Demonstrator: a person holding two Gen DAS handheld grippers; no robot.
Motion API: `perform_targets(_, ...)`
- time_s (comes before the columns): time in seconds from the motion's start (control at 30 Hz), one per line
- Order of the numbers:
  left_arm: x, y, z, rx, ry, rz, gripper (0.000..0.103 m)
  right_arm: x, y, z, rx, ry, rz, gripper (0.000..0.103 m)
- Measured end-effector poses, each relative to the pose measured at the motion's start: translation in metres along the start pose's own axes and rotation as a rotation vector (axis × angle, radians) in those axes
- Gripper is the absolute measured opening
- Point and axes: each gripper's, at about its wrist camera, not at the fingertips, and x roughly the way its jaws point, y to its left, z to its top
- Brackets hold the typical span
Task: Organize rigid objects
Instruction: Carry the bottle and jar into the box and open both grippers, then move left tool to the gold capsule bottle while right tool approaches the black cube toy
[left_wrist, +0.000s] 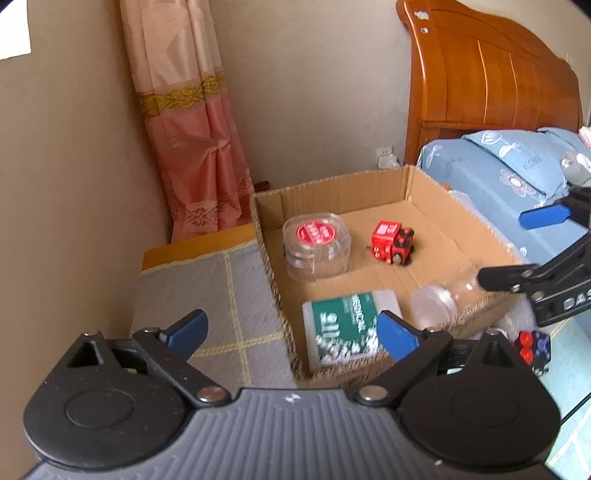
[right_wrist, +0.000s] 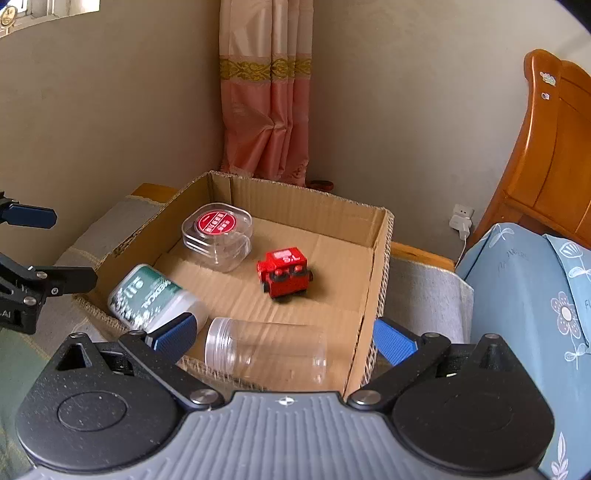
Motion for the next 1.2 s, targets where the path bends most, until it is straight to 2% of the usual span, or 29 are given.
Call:
perform_targets(0.33, -0.016, -0.003, -0.025, -0.005, 0.027, -0.014, 0.098, -0.024, -0.003, -0.038, 0.013, -0.008, 0.032, 0.103)
perform_targets(0.53, -0.019, -0.005, -0.04, -0.043, 0.048, -0.038, 0.098, -0.014, -0.011, -0.072, 0.014, 0.021, 0.082, 0.103)
perform_targets(0.77, -0.009, -0.008, -0.054, -0.067, 0.084, -0.056, 0.098, 0.018, -0.023, -0.105, 0.067, 0.123, 0.108, 0.103)
perform_targets(0.9, -0.001, -0.009, -0.062, -0.082, 0.108, -0.067, 0.098, 0.015, -0.019, -0.114, 0.089, 0.144, 0.161, 0.103)
perform_targets(1.03, 0.006, -0.013, -0.067, -0.089, 0.124, -0.085, 0.098, 0.011, -0.008, -0.127, 0.072, 0.174, 0.176, 0.103)
perform_targets(1.2, 0.019, -0.022, -0.074, -0.08, 0.16, -0.101, 0.098, 0.002, 0.004, -0.143, 0.053, 0.141, 0.142, 0.103)
